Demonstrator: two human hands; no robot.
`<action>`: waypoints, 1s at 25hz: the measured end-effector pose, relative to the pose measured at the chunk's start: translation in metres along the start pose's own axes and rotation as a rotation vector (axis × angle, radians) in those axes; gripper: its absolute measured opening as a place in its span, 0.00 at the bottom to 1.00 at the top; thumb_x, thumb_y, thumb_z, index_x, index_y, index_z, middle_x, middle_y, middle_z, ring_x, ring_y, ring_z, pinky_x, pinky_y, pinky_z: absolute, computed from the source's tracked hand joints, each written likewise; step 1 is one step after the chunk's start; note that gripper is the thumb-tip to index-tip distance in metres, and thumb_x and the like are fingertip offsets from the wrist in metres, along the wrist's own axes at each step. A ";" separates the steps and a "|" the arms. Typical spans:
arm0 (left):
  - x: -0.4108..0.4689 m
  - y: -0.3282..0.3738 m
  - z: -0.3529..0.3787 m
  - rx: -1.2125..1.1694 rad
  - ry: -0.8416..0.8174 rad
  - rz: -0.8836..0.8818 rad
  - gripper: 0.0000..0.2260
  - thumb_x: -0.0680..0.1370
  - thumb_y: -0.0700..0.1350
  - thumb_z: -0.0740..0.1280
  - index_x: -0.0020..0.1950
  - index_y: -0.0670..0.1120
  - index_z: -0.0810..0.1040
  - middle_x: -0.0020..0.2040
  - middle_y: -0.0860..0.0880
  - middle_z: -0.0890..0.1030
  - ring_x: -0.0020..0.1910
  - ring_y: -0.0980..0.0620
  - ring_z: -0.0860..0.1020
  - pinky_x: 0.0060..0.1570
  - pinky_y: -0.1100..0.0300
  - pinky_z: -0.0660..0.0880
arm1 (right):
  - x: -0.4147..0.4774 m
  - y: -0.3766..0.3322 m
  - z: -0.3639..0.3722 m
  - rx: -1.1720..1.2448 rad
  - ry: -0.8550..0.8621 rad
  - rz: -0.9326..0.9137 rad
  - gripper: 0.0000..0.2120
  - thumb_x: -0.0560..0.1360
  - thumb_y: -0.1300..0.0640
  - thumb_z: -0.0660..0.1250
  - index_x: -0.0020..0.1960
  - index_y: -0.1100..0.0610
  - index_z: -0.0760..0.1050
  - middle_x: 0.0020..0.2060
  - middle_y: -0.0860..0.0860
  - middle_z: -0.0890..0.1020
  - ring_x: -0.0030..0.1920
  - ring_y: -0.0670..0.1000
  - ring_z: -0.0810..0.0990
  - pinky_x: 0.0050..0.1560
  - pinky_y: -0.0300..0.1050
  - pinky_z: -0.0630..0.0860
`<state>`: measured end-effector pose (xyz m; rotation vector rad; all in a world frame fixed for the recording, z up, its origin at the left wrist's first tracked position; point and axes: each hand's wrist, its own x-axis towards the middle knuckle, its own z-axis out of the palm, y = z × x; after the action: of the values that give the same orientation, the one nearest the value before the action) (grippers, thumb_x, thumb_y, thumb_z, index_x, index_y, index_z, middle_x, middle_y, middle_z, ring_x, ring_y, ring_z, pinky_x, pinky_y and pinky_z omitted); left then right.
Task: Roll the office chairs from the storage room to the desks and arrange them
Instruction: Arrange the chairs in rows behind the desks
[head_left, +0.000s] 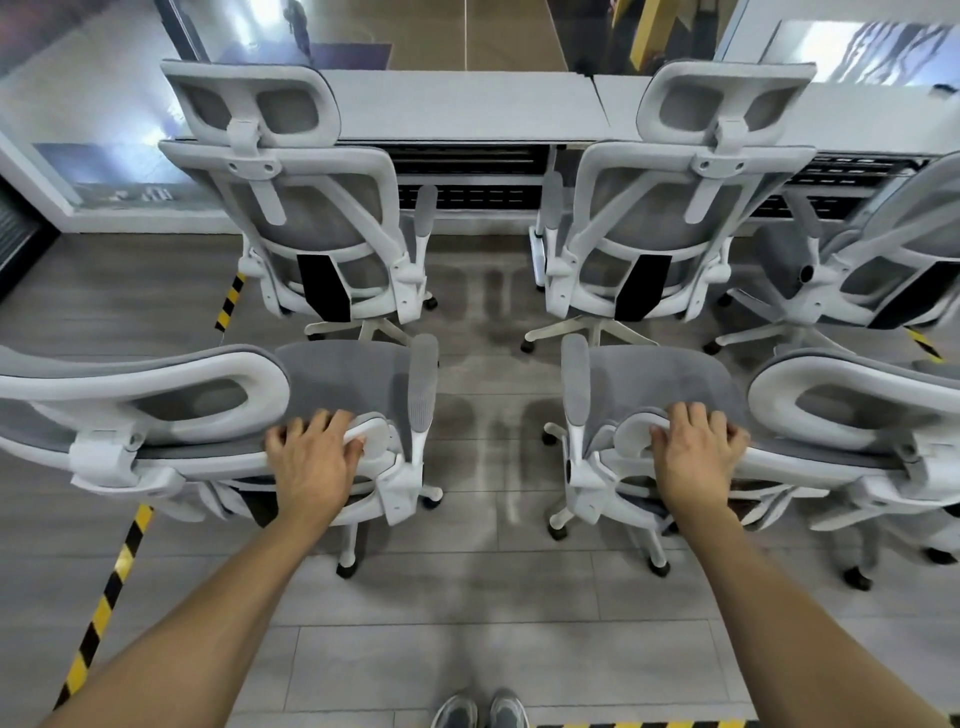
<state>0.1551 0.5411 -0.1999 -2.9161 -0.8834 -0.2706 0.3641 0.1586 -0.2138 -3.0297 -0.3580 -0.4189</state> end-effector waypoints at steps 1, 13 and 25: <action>0.000 0.001 0.001 0.001 0.002 0.005 0.10 0.75 0.50 0.71 0.55 0.50 0.78 0.46 0.47 0.80 0.46 0.39 0.76 0.50 0.46 0.64 | 0.000 -0.001 0.001 0.004 0.009 0.000 0.07 0.76 0.56 0.69 0.50 0.59 0.75 0.44 0.57 0.76 0.48 0.60 0.71 0.54 0.56 0.61; 0.011 0.031 0.000 0.002 -0.038 -0.060 0.10 0.77 0.52 0.69 0.57 0.52 0.78 0.49 0.46 0.81 0.48 0.40 0.75 0.51 0.47 0.61 | 0.007 0.010 0.002 0.007 0.021 -0.036 0.08 0.76 0.55 0.70 0.51 0.59 0.75 0.44 0.56 0.76 0.46 0.60 0.72 0.54 0.57 0.63; 0.018 0.005 -0.010 -0.049 -0.104 -0.129 0.12 0.78 0.53 0.67 0.60 0.53 0.77 0.54 0.47 0.80 0.54 0.41 0.74 0.54 0.47 0.62 | 0.001 0.015 0.003 0.002 0.030 -0.033 0.09 0.75 0.57 0.71 0.51 0.60 0.76 0.43 0.59 0.78 0.46 0.62 0.74 0.52 0.56 0.63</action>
<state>0.1716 0.5451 -0.1867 -2.9452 -1.0982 -0.1514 0.3692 0.1445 -0.2172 -3.0158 -0.4070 -0.4648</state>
